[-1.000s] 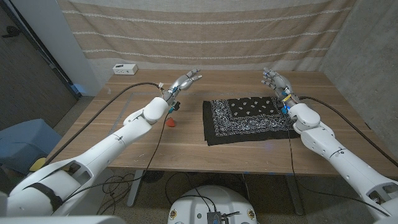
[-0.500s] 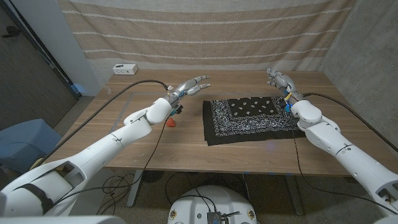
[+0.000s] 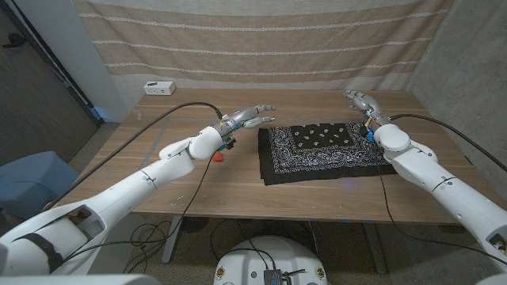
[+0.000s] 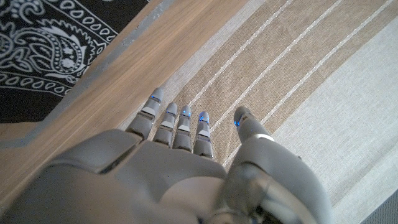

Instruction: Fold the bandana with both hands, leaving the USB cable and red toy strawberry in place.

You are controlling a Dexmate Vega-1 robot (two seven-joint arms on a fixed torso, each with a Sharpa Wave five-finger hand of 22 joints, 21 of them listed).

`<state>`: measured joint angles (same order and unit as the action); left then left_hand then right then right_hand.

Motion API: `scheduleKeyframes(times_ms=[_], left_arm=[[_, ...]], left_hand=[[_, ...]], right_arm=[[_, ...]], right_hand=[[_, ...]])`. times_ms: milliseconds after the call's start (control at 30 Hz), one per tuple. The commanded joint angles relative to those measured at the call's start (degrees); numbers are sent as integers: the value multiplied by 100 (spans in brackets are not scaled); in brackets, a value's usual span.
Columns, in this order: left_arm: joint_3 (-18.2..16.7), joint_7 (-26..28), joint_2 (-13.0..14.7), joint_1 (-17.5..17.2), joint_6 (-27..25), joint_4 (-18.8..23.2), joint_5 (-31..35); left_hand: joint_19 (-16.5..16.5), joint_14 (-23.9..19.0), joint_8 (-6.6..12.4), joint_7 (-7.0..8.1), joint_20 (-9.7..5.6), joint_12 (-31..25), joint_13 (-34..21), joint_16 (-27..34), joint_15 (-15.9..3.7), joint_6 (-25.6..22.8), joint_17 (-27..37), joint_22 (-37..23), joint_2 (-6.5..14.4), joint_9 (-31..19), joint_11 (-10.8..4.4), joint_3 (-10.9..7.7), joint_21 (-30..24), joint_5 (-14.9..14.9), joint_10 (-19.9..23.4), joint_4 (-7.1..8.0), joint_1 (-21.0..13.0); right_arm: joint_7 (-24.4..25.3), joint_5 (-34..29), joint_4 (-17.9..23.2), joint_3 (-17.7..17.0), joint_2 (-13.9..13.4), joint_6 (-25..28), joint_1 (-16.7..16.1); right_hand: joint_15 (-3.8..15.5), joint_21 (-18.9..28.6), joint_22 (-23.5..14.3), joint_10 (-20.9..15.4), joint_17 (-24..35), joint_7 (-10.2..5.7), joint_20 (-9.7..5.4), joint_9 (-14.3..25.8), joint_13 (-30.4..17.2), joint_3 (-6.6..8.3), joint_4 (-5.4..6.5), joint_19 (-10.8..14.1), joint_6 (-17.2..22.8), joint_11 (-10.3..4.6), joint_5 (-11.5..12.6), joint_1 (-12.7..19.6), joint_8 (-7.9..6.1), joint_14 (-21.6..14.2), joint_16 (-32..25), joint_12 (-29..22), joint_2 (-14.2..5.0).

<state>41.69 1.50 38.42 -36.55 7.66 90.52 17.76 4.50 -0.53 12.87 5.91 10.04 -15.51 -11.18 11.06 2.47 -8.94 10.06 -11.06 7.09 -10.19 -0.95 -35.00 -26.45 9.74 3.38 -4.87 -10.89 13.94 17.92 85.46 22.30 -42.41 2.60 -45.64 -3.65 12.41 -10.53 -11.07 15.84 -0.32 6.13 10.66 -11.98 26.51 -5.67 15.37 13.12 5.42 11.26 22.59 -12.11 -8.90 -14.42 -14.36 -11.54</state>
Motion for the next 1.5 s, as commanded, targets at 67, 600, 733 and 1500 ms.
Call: scheduleKeyframes(times_ms=[67,600,733,1500], left_arm=[[108,-362,86,16,-74,117,257],[198,-725,174,13,-180,174,406],[211,-778,184,4,-207,184,426],[298,-1092,270,-45,-422,349,558]], left_hand=[[-75,-30,30,-47,56,-40,-17,22,14,-137,14,-14,96,-16,35,-54,28,27,109,2,-67],[-75,-30,-17,-37,59,-23,-18,27,3,-200,43,-20,207,-22,8,-104,44,18,172,133,-18],[-74,-33,-15,-49,57,-27,-18,26,-4,-244,42,-21,184,-22,-15,-97,47,13,206,144,-4],[-95,-65,4,-178,47,-55,-17,19,-14,-582,32,-23,111,-23,50,-95,67,10,456,195,53]], right_arm=[[289,-508,57,282,-141,1066,325],[758,-1222,-336,826,103,2310,875],[935,-1413,-379,955,191,2729,988],[701,-2080,-710,1778,283,4526,1584]], right_hand=[[31,51,-30,-51,22,-9,8,21,-8,59,11,35,44,5,-10,66,-23,-8,-30,7,3],[89,58,-28,-67,-14,-13,-42,22,3,171,-79,53,81,-54,-30,258,-7,19,-6,41,86],[100,66,-28,-76,-30,-11,-54,22,5,169,-115,77,93,-55,-48,293,-3,5,-4,48,142],[202,50,-24,162,-114,-36,-188,29,15,215,-271,60,23,-177,-83,568,67,285,146,189,172]])
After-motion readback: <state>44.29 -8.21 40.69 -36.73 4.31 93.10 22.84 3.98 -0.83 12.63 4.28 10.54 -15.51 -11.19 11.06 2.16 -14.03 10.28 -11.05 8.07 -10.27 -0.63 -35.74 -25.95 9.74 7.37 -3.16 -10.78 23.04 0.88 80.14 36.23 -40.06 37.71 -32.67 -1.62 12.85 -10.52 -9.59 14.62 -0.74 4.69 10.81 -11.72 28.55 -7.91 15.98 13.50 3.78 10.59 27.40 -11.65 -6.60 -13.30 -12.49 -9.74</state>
